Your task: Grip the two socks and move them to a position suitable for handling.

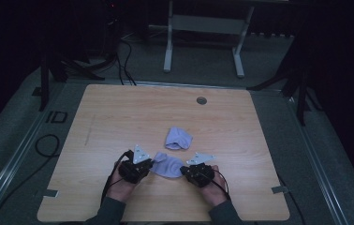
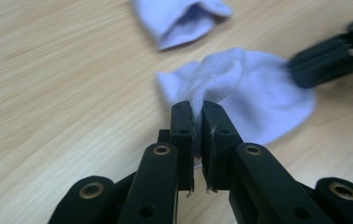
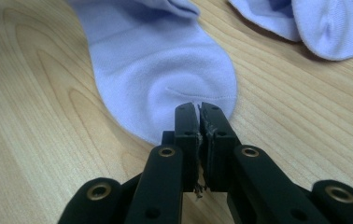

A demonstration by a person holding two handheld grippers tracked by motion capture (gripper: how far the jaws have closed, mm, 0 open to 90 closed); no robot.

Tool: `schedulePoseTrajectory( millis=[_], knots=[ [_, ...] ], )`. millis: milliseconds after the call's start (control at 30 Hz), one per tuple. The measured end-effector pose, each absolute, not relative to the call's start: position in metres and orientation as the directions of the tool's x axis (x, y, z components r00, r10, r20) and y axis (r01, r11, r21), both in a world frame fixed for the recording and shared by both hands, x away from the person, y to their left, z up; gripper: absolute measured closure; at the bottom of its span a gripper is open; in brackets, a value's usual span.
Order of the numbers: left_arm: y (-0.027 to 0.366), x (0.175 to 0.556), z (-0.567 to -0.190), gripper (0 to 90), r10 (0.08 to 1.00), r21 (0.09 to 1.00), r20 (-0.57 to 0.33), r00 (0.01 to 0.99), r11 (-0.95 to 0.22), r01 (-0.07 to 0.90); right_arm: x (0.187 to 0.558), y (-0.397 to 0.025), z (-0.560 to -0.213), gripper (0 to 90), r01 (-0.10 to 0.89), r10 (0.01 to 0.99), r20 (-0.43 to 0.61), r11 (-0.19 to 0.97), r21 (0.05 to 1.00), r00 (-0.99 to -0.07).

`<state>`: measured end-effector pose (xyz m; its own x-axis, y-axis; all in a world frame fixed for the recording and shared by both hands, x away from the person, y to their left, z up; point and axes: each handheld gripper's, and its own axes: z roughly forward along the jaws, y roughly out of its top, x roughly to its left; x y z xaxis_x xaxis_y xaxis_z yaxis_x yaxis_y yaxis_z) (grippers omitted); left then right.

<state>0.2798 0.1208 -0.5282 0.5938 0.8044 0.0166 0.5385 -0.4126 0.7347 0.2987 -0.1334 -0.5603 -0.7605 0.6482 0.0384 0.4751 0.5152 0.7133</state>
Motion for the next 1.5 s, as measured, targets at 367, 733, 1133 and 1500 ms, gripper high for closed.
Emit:
schedulePoseTrajectory(
  millis=[367, 733, 1133, 1500],
  knots=[
    [0.153, 0.293, -0.535, 79.5, 0.894, 0.665, 0.011, 0.448, -0.341, 0.664, 0.299, -0.134, -0.56, 86.0, 0.475, 0.651, 0.034, 0.516, 0.713, -0.759],
    [0.154, 0.294, -0.537, 77.2, 0.897, 0.667, 0.013, 0.441, -0.337, 0.665, 0.299, -0.137, -0.559, 84.1, 0.47, 0.638, 0.031, 0.534, 0.703, -0.77],
    [0.133, 0.3, -0.548, 79.2, 0.852, 0.665, 0.038, 0.523, -0.412, 0.623, 0.298, -0.14, -0.557, 84.4, 0.458, 0.615, 0.025, 0.557, 0.693, -0.788],
    [0.129, 0.291, -0.551, 85.9, 0.838, 0.632, 0.014, 0.546, -0.43, 0.644, 0.298, -0.15, -0.556, 84.6, 0.477, 0.619, 0.041, 0.561, 0.676, -0.785]
  ],
)
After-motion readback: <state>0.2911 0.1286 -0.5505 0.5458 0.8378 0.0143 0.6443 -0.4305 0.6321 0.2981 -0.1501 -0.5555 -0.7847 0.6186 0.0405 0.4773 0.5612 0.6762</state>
